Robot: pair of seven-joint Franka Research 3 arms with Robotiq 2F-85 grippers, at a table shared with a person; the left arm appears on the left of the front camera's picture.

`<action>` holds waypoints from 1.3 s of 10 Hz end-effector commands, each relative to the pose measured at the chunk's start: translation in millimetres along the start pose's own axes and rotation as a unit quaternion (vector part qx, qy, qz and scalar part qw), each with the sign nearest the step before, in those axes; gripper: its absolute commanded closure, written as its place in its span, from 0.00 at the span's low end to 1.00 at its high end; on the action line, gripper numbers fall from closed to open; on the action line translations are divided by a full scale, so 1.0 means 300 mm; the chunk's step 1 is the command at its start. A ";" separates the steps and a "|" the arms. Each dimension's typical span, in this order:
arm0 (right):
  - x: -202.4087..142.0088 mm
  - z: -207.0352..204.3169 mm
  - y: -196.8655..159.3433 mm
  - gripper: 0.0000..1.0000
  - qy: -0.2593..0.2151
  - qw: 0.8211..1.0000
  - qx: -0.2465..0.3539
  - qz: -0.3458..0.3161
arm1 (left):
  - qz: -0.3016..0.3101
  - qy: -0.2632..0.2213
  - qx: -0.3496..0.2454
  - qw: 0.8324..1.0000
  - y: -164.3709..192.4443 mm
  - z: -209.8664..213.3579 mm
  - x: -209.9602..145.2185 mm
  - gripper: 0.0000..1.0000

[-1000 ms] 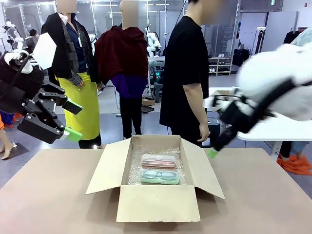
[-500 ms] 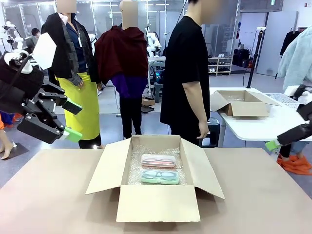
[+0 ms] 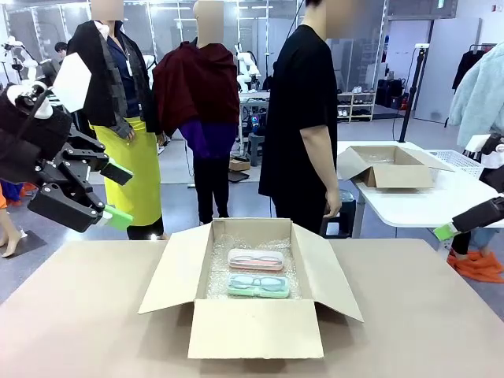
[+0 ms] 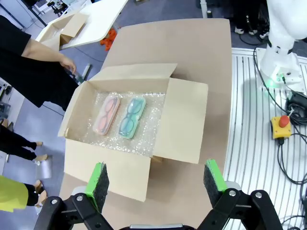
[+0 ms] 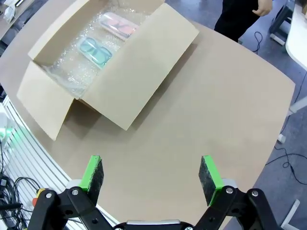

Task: Pack the glasses set securely to prepare it for shipping.
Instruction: Position the Package Box on the left side of the table.

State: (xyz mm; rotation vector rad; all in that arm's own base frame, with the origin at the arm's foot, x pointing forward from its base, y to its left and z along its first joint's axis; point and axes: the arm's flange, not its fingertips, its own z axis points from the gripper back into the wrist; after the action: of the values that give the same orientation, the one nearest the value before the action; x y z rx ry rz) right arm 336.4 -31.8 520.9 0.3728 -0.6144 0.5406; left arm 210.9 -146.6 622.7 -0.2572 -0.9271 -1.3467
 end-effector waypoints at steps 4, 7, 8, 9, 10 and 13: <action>-0.002 -0.002 0.001 0.00 0.002 1.000 -0.001 -0.006 | -0.002 0.002 -0.007 1.000 -0.003 0.008 -0.002 0.00; -0.002 -0.002 0.001 0.00 0.002 1.000 -0.001 -0.006 | -0.002 0.002 -0.007 1.000 -0.003 0.008 -0.002 0.00; -0.002 -0.002 0.001 0.00 0.002 1.000 -0.001 -0.006 | -0.002 0.002 -0.007 1.000 -0.003 0.008 -0.002 0.00; -0.002 -0.002 0.001 0.00 0.002 1.000 -0.001 -0.006 | -0.002 0.002 -0.007 1.000 -0.003 0.008 -0.002 0.00; -0.002 -0.002 0.001 0.00 0.002 1.000 -0.001 -0.006 | -0.002 0.002 -0.007 1.000 -0.003 0.008 -0.002 0.00; -0.002 -0.002 0.001 0.00 0.002 1.000 -0.001 -0.006 | -0.002 0.002 -0.007 1.000 -0.003 0.008 -0.002 0.00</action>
State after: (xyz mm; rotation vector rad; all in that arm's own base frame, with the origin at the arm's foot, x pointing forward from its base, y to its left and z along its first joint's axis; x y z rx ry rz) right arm 336.5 -32.6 520.4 0.3751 -0.6142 0.5397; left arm 210.9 -146.6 622.7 -0.2572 -0.9271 -1.3467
